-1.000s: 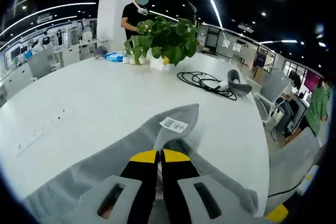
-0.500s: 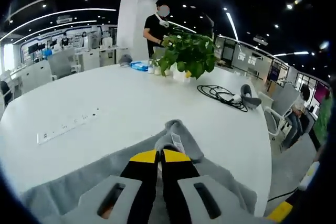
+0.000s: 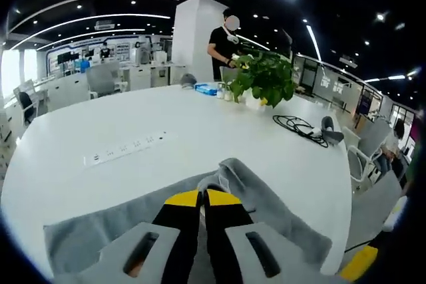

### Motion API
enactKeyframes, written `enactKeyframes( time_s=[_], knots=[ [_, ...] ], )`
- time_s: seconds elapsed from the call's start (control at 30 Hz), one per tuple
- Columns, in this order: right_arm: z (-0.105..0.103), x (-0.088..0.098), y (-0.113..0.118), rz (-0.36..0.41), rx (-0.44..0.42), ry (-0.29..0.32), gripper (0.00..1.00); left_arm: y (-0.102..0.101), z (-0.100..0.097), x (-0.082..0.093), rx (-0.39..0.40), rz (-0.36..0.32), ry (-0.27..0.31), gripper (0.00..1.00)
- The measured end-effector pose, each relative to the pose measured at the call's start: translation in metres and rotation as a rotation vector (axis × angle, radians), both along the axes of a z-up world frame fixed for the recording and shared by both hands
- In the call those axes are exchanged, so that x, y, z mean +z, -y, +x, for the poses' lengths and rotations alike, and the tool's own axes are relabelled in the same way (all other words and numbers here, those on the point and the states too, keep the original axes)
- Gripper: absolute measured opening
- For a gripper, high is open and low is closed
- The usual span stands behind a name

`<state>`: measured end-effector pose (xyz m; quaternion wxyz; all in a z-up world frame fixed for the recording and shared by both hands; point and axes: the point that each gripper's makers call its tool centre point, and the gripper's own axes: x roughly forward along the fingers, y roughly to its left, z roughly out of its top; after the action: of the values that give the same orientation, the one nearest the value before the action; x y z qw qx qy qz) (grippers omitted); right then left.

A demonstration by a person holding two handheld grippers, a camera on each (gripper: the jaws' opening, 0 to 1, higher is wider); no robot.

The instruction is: Fold the towel on the table until its edges align and the towel forms a compact rectangular stack.

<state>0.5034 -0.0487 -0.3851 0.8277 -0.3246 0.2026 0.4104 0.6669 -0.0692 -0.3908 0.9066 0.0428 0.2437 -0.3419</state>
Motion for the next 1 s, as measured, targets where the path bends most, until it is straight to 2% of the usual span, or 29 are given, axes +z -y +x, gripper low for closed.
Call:
enactKeyframes(
  time_s=[0.33,0.63,1.0],
  knots=[
    [-0.005,0.006,-0.04,0.001,0.073,0.019,0.01,-0.053,-0.002,0.003,0.072,-0.01,0.008,0.01],
    [-0.016,0.005,-0.066,0.003,0.123,0.02,0.01,-0.079,-0.012,0.009,0.082,-0.012,0.039,0.01],
    [-0.022,0.003,-0.105,0.007,0.188,0.021,0.01,-0.123,-0.02,0.007,0.145,-0.021,0.037,0.01]
  ],
)
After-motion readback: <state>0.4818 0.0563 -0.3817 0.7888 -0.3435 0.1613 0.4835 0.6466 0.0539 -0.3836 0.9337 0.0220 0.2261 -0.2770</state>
